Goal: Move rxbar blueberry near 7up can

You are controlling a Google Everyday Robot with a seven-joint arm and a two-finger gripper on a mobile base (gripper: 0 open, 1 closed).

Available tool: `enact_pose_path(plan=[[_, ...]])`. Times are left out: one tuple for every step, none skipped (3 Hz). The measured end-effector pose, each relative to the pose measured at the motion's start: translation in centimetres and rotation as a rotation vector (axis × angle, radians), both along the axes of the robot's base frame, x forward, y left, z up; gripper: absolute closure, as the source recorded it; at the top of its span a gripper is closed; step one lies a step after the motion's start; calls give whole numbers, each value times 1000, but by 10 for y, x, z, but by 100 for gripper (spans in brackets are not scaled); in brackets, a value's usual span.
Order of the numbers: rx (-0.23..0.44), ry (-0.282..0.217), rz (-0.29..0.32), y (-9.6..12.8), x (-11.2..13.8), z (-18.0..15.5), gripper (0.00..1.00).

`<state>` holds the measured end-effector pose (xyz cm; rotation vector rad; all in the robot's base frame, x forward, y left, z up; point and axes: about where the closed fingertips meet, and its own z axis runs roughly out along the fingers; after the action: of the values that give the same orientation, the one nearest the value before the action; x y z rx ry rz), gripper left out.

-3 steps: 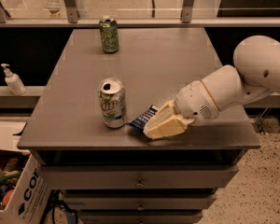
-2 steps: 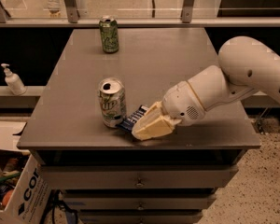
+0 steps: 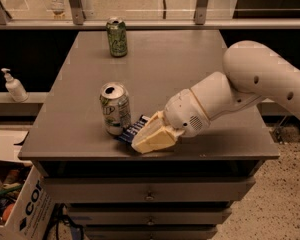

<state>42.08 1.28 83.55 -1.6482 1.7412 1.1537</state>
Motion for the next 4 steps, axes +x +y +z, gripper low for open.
enact_pose_path(plan=[[-3,-10,-15,-7,3,3,59],[-2,-19,-31,-15,7,7,35],[-4,-23,-43,-21,9,10,12],[-2,-25,-53,-25,11,12,0]])
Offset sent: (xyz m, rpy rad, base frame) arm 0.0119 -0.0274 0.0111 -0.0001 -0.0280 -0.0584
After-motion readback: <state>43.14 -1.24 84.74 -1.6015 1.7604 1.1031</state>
